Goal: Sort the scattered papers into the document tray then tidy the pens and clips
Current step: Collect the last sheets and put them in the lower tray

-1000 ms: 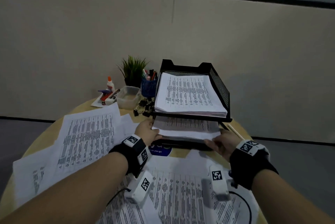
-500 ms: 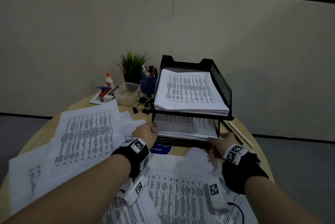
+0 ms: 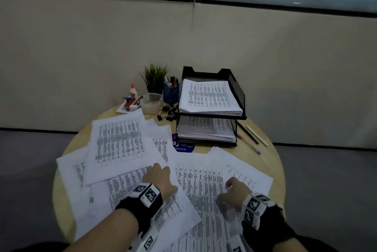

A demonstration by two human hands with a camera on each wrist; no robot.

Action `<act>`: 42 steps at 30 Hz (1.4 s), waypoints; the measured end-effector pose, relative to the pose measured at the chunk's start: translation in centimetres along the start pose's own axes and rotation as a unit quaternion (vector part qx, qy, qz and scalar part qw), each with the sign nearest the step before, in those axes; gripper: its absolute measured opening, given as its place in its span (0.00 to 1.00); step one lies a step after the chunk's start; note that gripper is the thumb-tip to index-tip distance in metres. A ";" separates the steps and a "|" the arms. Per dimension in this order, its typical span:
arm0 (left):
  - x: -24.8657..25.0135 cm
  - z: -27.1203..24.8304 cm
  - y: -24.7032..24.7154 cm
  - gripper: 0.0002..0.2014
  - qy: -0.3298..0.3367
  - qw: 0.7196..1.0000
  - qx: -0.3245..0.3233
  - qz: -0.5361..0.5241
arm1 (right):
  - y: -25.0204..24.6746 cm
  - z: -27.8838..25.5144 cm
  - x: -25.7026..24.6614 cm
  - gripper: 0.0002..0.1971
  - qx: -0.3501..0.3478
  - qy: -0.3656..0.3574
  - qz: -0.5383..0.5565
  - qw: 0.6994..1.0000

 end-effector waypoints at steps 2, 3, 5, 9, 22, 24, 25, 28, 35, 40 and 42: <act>-0.5 -1.9 1.5 0.37 -0.015 0.999 -0.039 0.004 | 1.2 -1.1 0.3 0.18 0.015 0.015 -0.018 1.000; -0.7 -2.8 2.3 0.43 -0.022 0.998 -0.064 0.003 | 1.7 -1.8 0.3 0.18 0.026 0.023 -0.031 0.999; -0.8 -4.3 3.7 0.53 -0.034 0.995 -0.094 0.003 | 2.6 -2.9 0.5 0.19 0.039 0.045 -0.057 0.997; -0.2 -6.0 5.3 0.58 -0.031 0.995 -0.094 0.015 | 4.8 -4.9 1.2 0.19 0.107 0.115 -0.013 0.987; 0.0 -7.9 6.8 0.50 0.015 0.995 -0.077 0.069 | 4.5 -6.3 4.6 0.43 0.144 0.078 0.284 0.945; 0.1 -7.7 6.6 0.51 0.013 0.993 -0.090 0.074 | 4.4 -6.1 4.9 0.38 0.151 0.071 0.314 0.935; 0.2 -7.6 6.6 0.50 0.011 0.993 -0.091 0.075 | 4.3 -6.1 5.0 0.35 0.156 0.065 0.328 0.929; 0.3 -7.4 6.6 0.46 0.007 0.994 -0.078 0.078 | 4.2 -6.3 4.7 0.31 0.150 0.054 0.351 0.923; 0.6 -7.4 7.5 0.38 -0.010 0.992 -0.044 0.117 | 4.4 -6.1 4.4 0.37 0.128 0.078 0.300 0.942; 0.2 -7.6 7.9 0.32 -0.004 0.992 -0.020 0.127 | 3.8 -5.6 4.6 0.33 0.141 0.065 0.333 0.930; 0.1 -7.6 7.9 0.28 0.001 0.991 -0.001 0.134 | 3.5 -5.6 4.8 0.32 0.146 0.049 0.358 0.921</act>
Point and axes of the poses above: each hand's wrist, its own z-axis towards the middle knuckle, its own y-axis out of the palm, x = y × z, the point moved 2 cm from there along z, towards the middle knuckle, and after that the axes turned 12 degrees about -x, right-handed, at the moved point
